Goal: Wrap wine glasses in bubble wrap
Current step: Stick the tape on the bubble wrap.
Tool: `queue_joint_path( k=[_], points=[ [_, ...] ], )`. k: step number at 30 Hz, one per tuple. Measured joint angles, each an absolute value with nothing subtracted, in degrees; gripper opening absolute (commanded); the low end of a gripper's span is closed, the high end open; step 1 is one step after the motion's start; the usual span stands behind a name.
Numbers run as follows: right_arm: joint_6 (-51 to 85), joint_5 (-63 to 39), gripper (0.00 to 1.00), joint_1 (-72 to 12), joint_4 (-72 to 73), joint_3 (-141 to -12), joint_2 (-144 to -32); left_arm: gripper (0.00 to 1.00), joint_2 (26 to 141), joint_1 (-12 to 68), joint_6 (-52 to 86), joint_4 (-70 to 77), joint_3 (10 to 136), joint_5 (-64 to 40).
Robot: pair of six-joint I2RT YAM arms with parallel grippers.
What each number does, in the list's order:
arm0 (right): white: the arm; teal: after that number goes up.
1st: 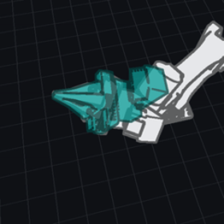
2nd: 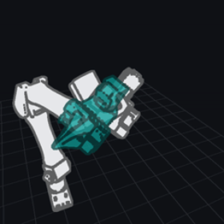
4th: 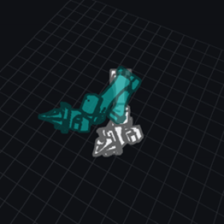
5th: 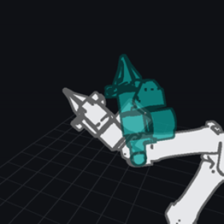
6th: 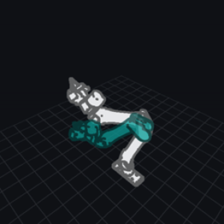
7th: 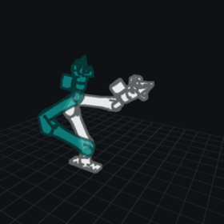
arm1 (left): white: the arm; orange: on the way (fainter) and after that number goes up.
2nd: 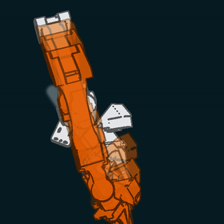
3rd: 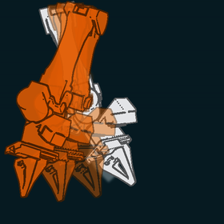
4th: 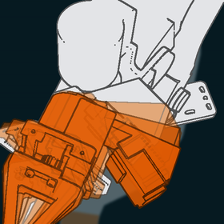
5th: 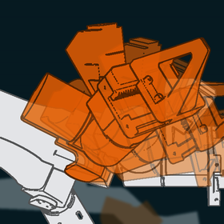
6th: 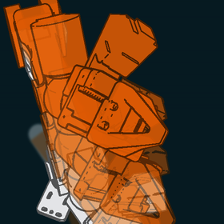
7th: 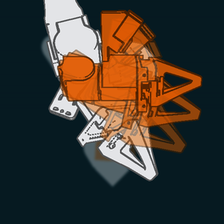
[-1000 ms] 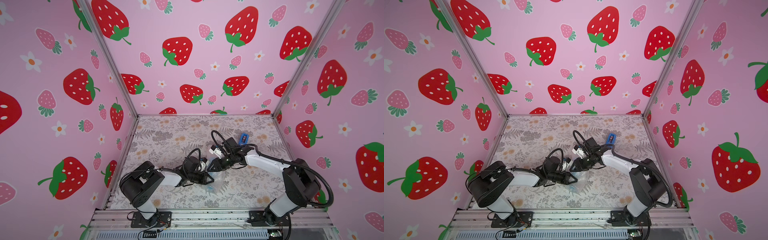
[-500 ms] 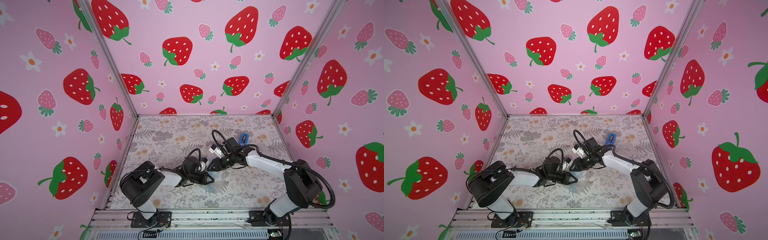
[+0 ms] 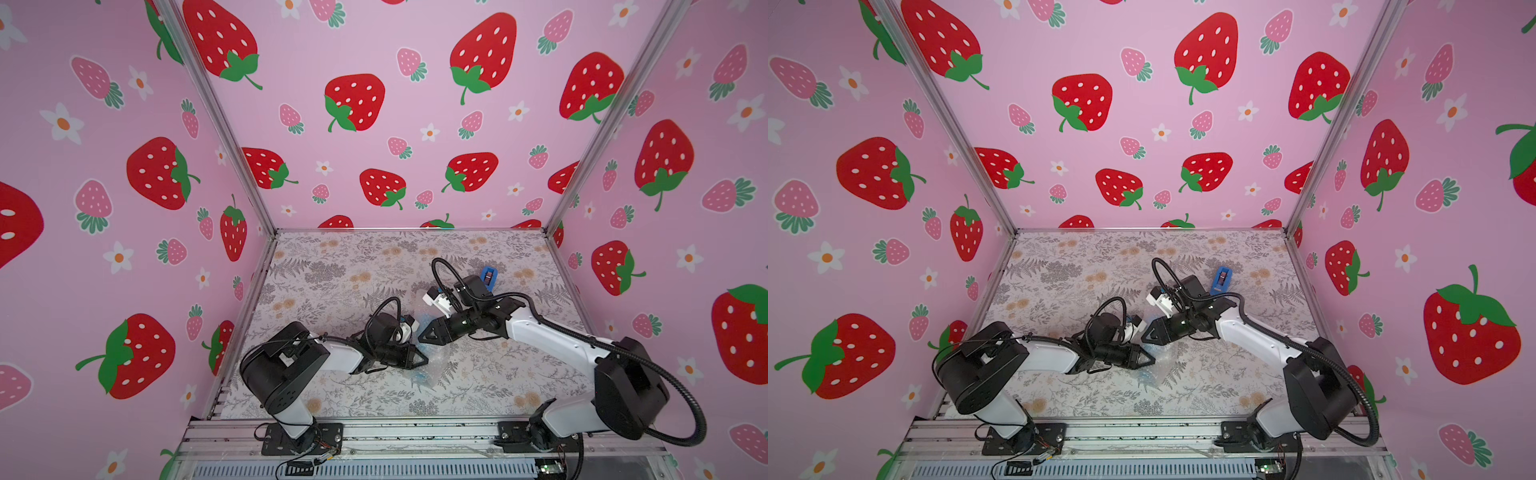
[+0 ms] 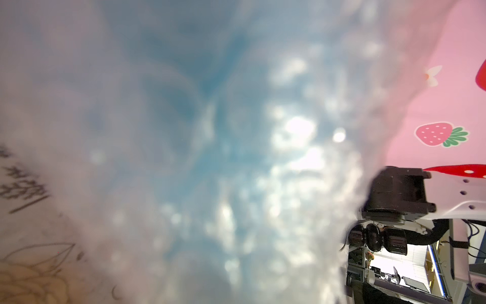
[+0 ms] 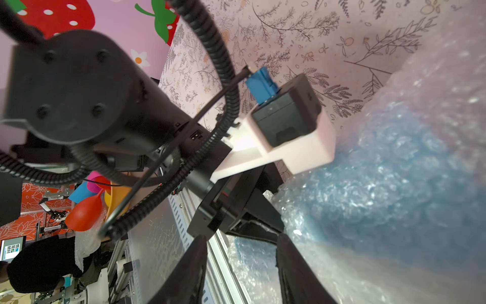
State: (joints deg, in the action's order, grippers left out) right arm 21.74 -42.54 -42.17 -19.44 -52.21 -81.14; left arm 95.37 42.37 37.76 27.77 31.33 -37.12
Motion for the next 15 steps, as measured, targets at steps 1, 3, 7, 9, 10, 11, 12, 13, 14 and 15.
queue_joint_path(
  k=[1,3,7,9,10,11,12,13,14,15],
  points=[
    [21.6,-42.7,0.44,-42.2,-19.3,-51.5,-80.6,0.19,95.4,42.4,37.8,27.9,31.3,-37.1],
    [21.3,-42.9,0.44,-42.1,-19.1,-49.6,-80.3,0.19,95.4,42.4,37.8,28.0,31.3,-37.1],
    [21.3,-42.9,0.43,-41.8,-18.9,-47.3,-81.4,0.19,95.6,42.4,37.8,28.3,31.3,-37.1],
    [21.2,-42.9,0.43,-41.4,-18.8,-46.9,-82.2,0.19,95.6,42.4,37.8,28.3,31.3,-37.1],
    [21.2,-42.9,0.42,-41.1,-18.8,-46.9,-82.5,0.19,95.6,42.4,37.8,28.3,31.3,-37.1],
    [21.1,-42.9,0.42,-40.6,-18.7,-46.9,-82.8,0.19,95.6,42.4,37.8,28.3,31.3,-37.1],
    [21.1,-42.9,0.42,-40.0,-18.4,-46.9,-83.1,0.19,95.6,42.4,37.8,28.3,31.3,-37.1],
    [21.1,-42.8,0.42,-39.5,-18.2,-46.9,-83.4,0.19,95.6,42.4,37.8,28.3,31.3,-37.1],
    [21.1,-42.8,0.42,-39.1,-18.0,-46.9,-83.7,0.19,95.6,42.4,37.8,28.3,31.3,-37.1],
    [21.1,-42.7,0.42,-38.7,-17.8,-46.9,-84.1,0.19,95.6,42.4,37.8,28.3,31.3,-37.1]
  ],
)
